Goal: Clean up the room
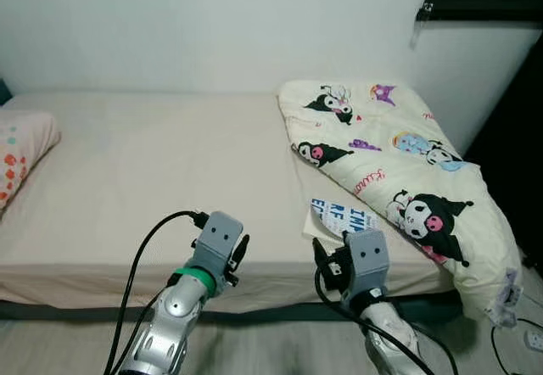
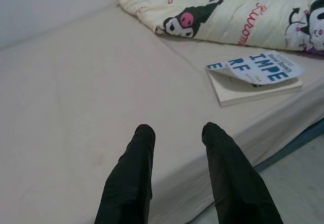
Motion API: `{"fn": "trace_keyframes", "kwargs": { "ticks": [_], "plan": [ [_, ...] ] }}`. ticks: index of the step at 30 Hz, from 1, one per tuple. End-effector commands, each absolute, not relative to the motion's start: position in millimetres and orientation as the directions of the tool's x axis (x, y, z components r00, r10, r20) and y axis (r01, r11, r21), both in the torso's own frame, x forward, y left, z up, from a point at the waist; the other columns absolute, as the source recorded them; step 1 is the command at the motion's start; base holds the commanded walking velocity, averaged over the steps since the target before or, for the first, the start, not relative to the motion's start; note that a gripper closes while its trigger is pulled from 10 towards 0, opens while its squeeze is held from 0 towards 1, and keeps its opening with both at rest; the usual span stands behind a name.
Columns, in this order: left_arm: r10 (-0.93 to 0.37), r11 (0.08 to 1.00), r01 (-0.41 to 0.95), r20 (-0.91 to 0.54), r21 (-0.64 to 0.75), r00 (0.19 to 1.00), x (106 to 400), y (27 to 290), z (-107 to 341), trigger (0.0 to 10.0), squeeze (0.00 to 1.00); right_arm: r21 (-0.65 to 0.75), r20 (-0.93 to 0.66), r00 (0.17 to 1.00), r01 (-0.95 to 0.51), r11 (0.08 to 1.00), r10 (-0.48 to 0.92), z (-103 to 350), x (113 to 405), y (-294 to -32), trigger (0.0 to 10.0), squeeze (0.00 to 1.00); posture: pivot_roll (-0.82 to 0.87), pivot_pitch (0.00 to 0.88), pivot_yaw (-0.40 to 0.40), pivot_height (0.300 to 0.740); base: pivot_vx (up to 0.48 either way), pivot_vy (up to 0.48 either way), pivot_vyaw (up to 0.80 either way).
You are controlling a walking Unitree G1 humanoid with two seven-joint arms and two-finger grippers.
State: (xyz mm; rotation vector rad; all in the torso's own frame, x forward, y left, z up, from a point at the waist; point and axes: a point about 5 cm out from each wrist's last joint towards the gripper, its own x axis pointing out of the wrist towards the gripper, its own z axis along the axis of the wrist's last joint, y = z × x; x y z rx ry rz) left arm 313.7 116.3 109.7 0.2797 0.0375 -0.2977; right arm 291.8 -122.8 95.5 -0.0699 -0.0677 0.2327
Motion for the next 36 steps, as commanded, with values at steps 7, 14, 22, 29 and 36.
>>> {"fn": "trace_keyframes", "kwargs": {
  "ticks": [7,14,22,29,36],
  "plan": [
    [-0.282,0.916,0.296,-0.087,0.271,0.955,312.7,117.2,105.6,10.0,0.0,-0.079,0.038,0.973,-0.226,0.971,0.229,91.5,289.5,-125.3,10.0,0.0,-0.12,0.063,0.056,0.715,0.459,0.0,0.0],
    [-0.281,0.916,0.294,-0.086,0.271,0.956,312.8,117.1,105.7,10.0,0.0,-0.079,0.037,0.973,-0.226,0.971,0.23,91.4,289.5,-125.3,10.0,0.0,-0.12,0.063,0.056,0.715,0.459,0.0,0.0],
    [-0.277,0.919,0.291,-0.089,0.266,0.957,312.8,117.0,104.9,10.0,0.0,-0.079,0.037,0.972,-0.229,0.97,0.232,91.3,289.3,-125.4,10.0,0.0,-0.12,0.061,0.054,0.715,0.422,0.0,0.0],
    [-0.27,0.925,0.284,-0.088,0.253,0.959,312.5,116.9,104.7,10.0,0.0,-0.073,0.04,0.968,-0.244,0.967,0.248,91.6,288.9,-123.7,10.0,0.0,-0.12,0.057,0.053,0.715,0.04,0.0,0.0],
    [-0.276,0.923,0.29,-0.09,0.252,0.957,311.8,116.8,104.0,10.0,0.0,-0.066,0.039,0.963,-0.263,0.963,0.266,91.2,287.2,-120.9,10.0,0.0,-0.12,0.056,0.053,0.715,0.0,0.0,0.0]
  ]
}}
